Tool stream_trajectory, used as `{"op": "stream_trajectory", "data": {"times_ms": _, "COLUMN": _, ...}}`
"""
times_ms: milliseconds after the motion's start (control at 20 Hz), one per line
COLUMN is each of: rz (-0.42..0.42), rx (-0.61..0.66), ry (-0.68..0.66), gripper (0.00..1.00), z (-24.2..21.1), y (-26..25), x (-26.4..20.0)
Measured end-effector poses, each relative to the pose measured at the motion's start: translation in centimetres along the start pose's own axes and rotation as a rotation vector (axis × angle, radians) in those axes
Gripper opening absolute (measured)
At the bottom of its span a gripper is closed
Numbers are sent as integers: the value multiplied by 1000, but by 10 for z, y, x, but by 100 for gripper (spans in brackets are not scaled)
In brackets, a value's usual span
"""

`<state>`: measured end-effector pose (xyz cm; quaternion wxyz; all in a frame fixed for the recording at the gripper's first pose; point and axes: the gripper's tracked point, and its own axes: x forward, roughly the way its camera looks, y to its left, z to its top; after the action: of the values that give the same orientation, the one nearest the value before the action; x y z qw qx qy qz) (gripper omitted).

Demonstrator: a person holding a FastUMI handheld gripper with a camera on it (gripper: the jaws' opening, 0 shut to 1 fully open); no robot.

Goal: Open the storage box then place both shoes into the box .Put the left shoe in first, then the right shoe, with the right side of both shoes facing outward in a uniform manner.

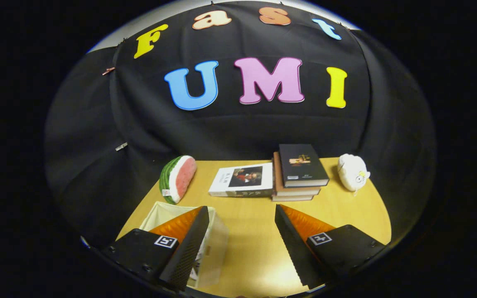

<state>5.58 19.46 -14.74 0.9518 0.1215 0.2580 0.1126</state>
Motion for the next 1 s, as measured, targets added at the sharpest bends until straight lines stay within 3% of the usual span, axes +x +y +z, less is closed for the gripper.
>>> {"op": "stream_trajectory", "data": {"times_ms": 450, "rz": -98, "rx": -76, "ry": -232, "gripper": 98, "z": 59, "y": -130, "x": -59}}
{"op": "stream_trajectory", "data": {"times_ms": 1000, "rz": -232, "rx": -183, "ry": -441, "gripper": 98, "z": 100, "y": -214, "x": -99}}
